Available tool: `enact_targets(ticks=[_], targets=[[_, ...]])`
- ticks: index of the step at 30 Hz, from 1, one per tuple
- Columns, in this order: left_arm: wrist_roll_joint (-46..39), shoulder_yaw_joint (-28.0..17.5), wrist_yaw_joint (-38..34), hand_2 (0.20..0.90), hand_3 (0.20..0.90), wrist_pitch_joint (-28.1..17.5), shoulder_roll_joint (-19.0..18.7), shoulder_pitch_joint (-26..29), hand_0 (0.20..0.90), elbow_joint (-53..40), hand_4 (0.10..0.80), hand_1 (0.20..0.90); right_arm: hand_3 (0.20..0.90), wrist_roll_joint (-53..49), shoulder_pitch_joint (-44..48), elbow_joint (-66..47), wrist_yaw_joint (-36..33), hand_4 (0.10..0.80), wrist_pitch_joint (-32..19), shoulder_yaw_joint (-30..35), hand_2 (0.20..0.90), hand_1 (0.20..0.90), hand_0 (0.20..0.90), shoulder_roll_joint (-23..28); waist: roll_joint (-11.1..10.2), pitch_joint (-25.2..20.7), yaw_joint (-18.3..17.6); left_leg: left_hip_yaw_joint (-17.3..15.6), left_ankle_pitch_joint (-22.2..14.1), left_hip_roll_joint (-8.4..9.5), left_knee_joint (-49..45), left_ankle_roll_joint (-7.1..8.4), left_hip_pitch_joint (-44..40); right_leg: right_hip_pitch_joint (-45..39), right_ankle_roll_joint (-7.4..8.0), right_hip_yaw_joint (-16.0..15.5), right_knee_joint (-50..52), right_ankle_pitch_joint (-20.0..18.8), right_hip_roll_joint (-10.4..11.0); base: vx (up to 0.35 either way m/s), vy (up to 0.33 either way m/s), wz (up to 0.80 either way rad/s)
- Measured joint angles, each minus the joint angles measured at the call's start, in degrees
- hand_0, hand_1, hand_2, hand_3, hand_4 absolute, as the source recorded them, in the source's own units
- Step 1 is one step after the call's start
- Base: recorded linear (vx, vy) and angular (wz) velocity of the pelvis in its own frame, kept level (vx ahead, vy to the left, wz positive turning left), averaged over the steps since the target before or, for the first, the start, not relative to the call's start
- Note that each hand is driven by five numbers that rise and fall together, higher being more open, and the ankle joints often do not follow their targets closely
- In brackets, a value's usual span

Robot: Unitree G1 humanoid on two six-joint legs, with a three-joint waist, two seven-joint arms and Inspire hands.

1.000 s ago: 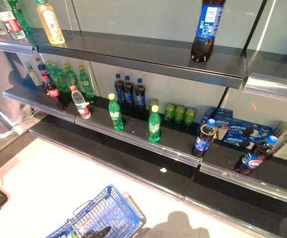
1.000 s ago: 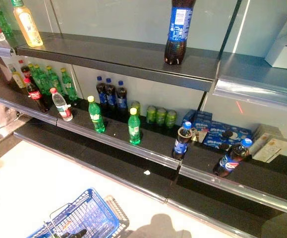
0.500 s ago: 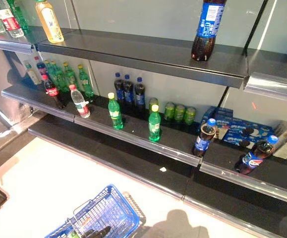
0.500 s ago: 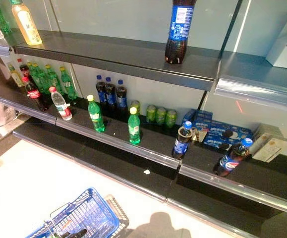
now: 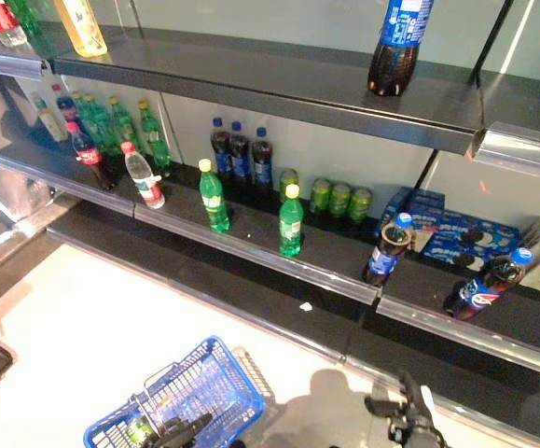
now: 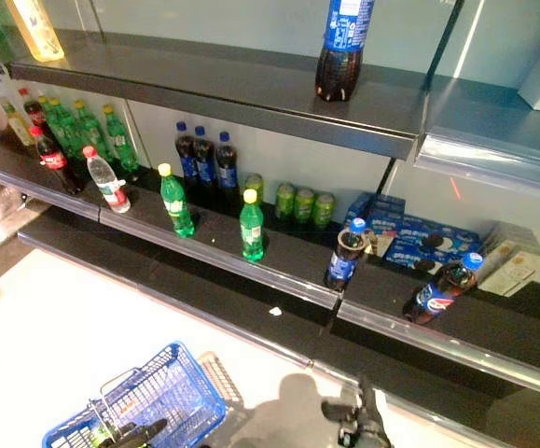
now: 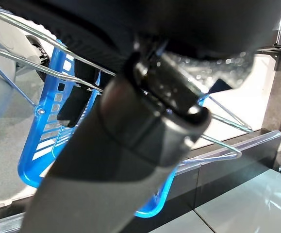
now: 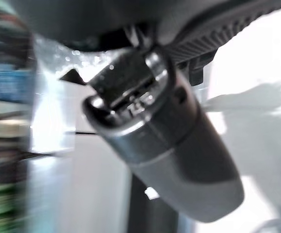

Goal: Pick up the drink and place into the basket.

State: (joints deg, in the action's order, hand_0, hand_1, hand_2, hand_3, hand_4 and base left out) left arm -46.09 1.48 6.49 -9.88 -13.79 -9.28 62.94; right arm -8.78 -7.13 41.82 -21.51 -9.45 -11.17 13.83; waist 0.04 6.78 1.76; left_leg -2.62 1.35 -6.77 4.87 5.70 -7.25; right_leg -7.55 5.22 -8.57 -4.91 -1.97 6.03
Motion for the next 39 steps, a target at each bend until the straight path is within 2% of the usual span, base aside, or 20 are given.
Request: enact_targets(ticks=[4,7,12,20,26,35,39], targets=[[0.22,-0.23,-1.45,0.300,0.200,1.17,-0.56,-1.38,0.300,-2.68,0.100,0.300,0.900,4.28,-1.19,-12.00,-1.78,0.800,2.75,0.00,0.900,0.900,0.900,0.35,-0.96,0.47,-1.06,-0.42,-0.03,0.02,0.07,-0.04,-0.13,0.09,0.07,0.51,-0.01,-0.05,0.01,-0.005,0.000,-0.04],[0.29,-0.45,-2.11,0.300,0.200,1.15,-0.55,-2.26,0.300,-3.61,0.100,0.300,0.900,10.98,-2.82,-19.74,-3.44,0.800,3.45,-0.10,0.900,0.900,0.900,3.43,-1.17,0.44,-1.88,-1.04,-0.12,0.13,0.13,-0.18,-0.27,0.27,0.19,1.11,-0.02,-0.19,0.16,-0.017,0.005,-0.11],[0.79,-1.58,-2.44,0.300,0.200,1.16,0.24,-2.97,0.300,-4.56,0.100,0.300,0.900,14.17,-5.06,-31.77,-8.92,0.800,3.53,2.93,0.900,0.900,0.900,7.95,-1.09,0.49,-3.00,-1.83,-0.16,0.08,0.34,-0.24,-0.30,0.88,0.17,2.13,-0.07,-0.46,0.14,-0.013,0.007,-0.10],[2.08,-3.80,-2.46,0.300,0.200,1.03,1.32,-3.96,0.300,-5.50,0.100,0.300,0.900,15.40,-4.99,-40.29,-17.17,0.800,-0.05,7.76,0.900,0.900,0.900,8.52,-0.95,0.52,-4.91,-3.62,-0.27,0.06,0.36,-0.34,-0.37,1.71,0.22,3.48,-0.31,-0.63,0.14,0.002,0.008,-0.10],[3.22,-4.52,-2.46,0.300,0.200,1.04,1.94,-3.88,0.300,-5.60,0.100,0.300,0.900,12.89,-4.83,-44.73,-17.46,0.800,-1.64,8.76,0.900,0.900,0.900,8.52,-0.58,0.52,-5.01,-4.73,-0.35,0.00,0.34,-0.44,-0.46,2.29,0.21,4.38,-0.31,-0.93,0.07,0.033,-0.010,-0.10],[4.05,-4.52,-2.49,0.300,0.200,1.04,1.94,-3.80,0.300,-5.60,0.100,0.300,0.900,6.49,-4.06,-44.88,-20.16,0.800,-2.46,8.85,0.900,0.900,0.900,8.47,-0.56,0.50,-4.97,-4.87,-0.35,-0.01,-0.03,-0.44,-0.49,2.58,0.18,4.51,0.00,-0.96,-0.01,0.060,-0.046,-0.01],[4.53,-4.06,-2.64,0.300,0.200,1.10,1.92,-3.18,0.300,-5.60,0.100,0.300,0.900,4.17,-2.48,-43.04,-24.23,0.800,-2.60,8.83,0.900,0.900,0.900,8.12,-0.23,0.81,-4.97,-4.81,-0.42,0.04,-0.84,-0.52,0.63,4.54,0.22,4.86,2.07,-0.59,0.04,-0.048,-0.030,-0.04]])
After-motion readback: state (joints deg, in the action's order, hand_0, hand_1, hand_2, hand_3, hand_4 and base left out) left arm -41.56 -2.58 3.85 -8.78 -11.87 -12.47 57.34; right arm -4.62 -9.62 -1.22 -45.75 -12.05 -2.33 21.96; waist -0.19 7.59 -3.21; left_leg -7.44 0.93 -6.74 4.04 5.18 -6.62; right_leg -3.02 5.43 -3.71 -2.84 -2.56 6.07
